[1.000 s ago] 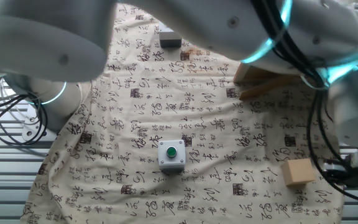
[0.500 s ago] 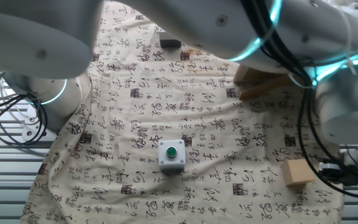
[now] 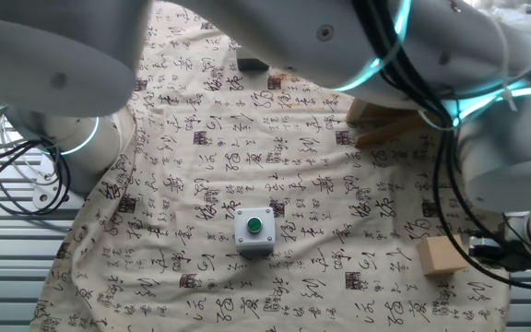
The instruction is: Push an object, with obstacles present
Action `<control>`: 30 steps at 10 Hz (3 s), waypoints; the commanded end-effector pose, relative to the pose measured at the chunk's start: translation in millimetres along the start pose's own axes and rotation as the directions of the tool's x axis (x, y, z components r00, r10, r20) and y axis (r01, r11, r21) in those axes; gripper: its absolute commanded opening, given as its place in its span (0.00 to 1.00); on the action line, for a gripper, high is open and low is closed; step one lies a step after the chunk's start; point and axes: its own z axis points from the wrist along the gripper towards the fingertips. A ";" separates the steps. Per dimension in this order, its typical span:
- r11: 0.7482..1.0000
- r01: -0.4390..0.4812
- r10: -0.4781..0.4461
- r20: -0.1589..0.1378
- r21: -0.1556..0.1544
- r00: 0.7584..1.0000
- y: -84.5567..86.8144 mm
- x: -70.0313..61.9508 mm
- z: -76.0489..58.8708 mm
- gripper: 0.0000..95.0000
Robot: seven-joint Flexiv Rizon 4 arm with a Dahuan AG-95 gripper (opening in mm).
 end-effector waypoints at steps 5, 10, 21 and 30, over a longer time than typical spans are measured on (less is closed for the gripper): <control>1.000 0.013 -0.013 0.006 -0.001 1.000 -1.5 -1.1 1.1 0.00; 1.000 0.016 -0.016 0.003 0.004 1.000 -0.8 -0.2 2.1 0.00; 0.990 0.121 -0.119 0.030 -0.078 0.992 -0.8 -0.2 2.1 0.00; 0.990 0.136 -0.135 0.025 -0.046 0.990 -0.5 -10.9 21.1 0.00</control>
